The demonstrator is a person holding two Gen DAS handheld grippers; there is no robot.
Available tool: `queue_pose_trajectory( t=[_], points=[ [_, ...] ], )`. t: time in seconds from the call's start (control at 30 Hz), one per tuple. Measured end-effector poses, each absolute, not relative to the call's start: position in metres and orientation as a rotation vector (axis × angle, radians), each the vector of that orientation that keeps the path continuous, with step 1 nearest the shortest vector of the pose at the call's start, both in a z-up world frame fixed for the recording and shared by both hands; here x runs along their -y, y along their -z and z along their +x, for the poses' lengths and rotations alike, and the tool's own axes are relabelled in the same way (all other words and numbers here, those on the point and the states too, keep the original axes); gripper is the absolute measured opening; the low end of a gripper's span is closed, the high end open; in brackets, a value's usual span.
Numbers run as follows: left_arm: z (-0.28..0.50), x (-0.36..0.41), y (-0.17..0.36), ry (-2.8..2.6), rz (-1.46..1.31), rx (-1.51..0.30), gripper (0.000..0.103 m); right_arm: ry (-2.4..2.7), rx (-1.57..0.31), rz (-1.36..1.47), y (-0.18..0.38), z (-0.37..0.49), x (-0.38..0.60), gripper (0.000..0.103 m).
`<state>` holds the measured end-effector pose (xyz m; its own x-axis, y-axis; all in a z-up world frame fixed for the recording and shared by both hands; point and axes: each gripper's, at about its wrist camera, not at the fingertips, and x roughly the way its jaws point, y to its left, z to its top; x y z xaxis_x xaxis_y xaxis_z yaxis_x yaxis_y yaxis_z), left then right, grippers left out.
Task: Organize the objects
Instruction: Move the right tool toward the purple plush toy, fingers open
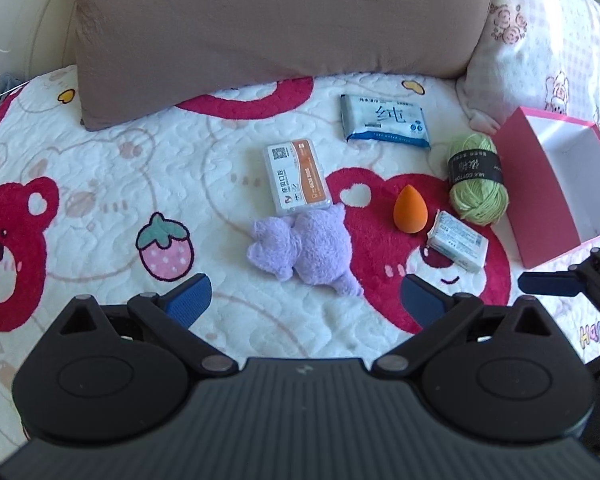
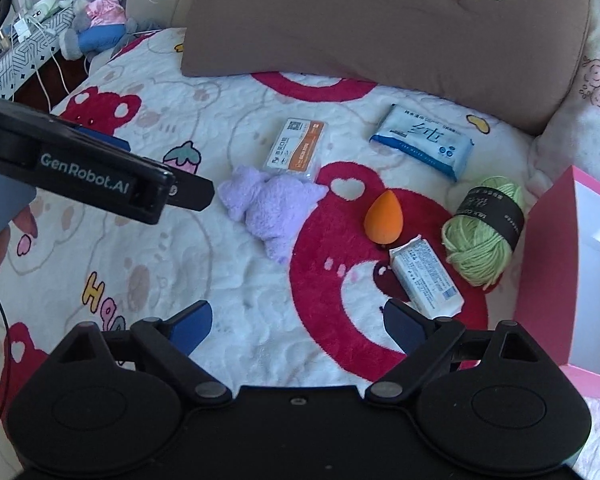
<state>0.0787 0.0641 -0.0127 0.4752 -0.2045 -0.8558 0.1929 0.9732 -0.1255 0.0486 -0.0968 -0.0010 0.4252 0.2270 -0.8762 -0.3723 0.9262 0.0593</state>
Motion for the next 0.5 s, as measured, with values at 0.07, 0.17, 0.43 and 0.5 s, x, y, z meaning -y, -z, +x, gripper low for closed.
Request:
queue_pose_trajectory(
  t=[0.07, 0.17, 0.43, 0.5],
  points=[
    [0.083, -0.063, 0.021, 0.247, 0.007, -1.047, 0.101, -0.384, -1.088, -0.153, 0.010, 0.054, 0.090, 0.094],
    [0.091, -0.062, 0.034, 0.275, 0.008, -1.061, 0.101, -0.403, -1.117, -0.134, 0.023, 0.068, 0.082, 0.094],
    [0.111, -0.067, 0.066, 0.318, -0.004, -1.098, 0.100, -0.396, -1.137, -0.103, 0.063, 0.093, 0.074, 0.087],
    [0.116, -0.068, 0.075, 0.320, 0.003, -1.113, 0.100, -0.392, -1.127, -0.095, 0.070, 0.098, 0.075, 0.086]
  ],
)
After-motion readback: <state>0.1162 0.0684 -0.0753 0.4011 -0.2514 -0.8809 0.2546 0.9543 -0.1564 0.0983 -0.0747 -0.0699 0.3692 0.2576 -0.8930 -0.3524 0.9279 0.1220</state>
